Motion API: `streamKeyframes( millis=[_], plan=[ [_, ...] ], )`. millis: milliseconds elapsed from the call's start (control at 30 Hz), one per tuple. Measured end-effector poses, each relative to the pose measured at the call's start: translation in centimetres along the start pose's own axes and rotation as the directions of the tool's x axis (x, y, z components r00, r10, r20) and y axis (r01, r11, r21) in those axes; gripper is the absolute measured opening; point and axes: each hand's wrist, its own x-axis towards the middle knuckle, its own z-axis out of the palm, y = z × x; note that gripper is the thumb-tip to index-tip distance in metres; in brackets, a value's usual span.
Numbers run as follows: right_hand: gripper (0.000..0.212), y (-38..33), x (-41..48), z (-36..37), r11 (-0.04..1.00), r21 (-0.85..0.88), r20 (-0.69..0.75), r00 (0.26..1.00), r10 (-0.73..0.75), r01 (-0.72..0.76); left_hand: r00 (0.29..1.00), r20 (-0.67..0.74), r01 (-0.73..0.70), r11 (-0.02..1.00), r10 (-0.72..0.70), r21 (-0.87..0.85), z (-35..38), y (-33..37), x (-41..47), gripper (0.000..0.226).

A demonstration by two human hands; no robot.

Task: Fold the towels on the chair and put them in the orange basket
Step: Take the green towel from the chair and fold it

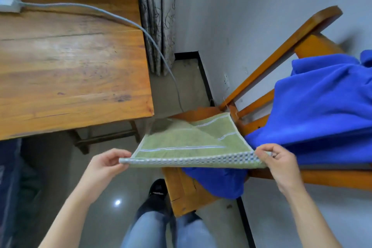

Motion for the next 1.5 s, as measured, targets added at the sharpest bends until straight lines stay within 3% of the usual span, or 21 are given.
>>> streamKeyframes(
  millis=[67, 167, 300, 433, 533, 667, 767, 933, 1100, 1233, 1500],
  plan=[
    [0.028, 3.4, -1.2, 1.2, 0.989, -0.042, 0.099, 0.984, 0.146, -0.142, 0.994, -0.012, 0.110, 0.983, -0.110, 0.144, 0.7, -4.0, -0.2, 0.034],
    [0.020, 7.5, -2.5, 2.6, 0.946, -0.078, 0.109, 0.941, 0.321, -0.313, 0.973, -0.007, 0.225, 0.945, -0.230, 0.237, 2.4, -8.4, -0.4, 0.040],
    [0.010, 9.0, -3.6, 2.4, 0.915, -0.102, 0.096, 0.912, 0.399, -0.389, 0.952, 0.011, 0.297, 0.932, -0.306, 0.209, 2.8, -10.5, -0.7, 0.034],
    [0.006, 8.9, -3.5, 1.7, 0.890, -0.149, 0.135, 0.883, 0.450, -0.431, 0.932, 0.036, 0.359, 0.931, -0.362, 0.068, 2.3, -11.0, -0.6, 0.026],
    [0.012, 9.2, -2.2, 2.1, 0.888, -0.163, 0.139, 0.881, 0.452, -0.430, 0.909, -0.013, 0.410, 0.900, -0.416, -0.152, 2.6, -11.5, 0.5, 0.026],
    [0.015, 9.5, 0.3, 3.3, 0.901, -0.194, 0.183, 0.887, 0.423, -0.389, 0.850, -0.053, 0.417, 0.733, -0.523, -0.537, 3.4, -13.4, 2.9, 0.024],
    [0.010, 10.0, 2.5, 4.8, 0.913, -0.208, 0.136, 0.915, 0.381, -0.350, 0.821, -0.069, 0.411, 0.672, -0.566, -0.616, 4.2, -14.6, 5.0, 0.024],
    [0.005, 11.2, 5.5, 7.3, 0.931, -0.220, -0.013, 0.956, 0.294, -0.289, 0.811, -0.117, 0.374, 0.661, -0.573, -0.651, 5.2, -14.7, 8.5, 0.022],
    [0.017, 12.2, 7.6, 8.9, 0.924, -0.307, -0.075, 0.974, 0.216, -0.228, 0.812, -0.206, 0.355, 0.742, -0.547, -0.569, 5.6, -15.3, 11.2, 0.023],
    [0.003, 12.5, 9.7, 10.1, 0.903, -0.390, -0.078, 0.983, 0.164, -0.182, 0.790, -0.264, 0.357, 0.764, -0.554, -0.538, 6.2, -15.8, 13.3, 0.022],
    [0.018, 15.4, 13.8, 12.8, 0.790, -0.585, -0.053, 0.980, 0.190, -0.185, 0.754, -0.336, 0.406, 0.803, -0.564, -0.436, 6.9, -17.8, 17.8, 0.019]
  ],
)
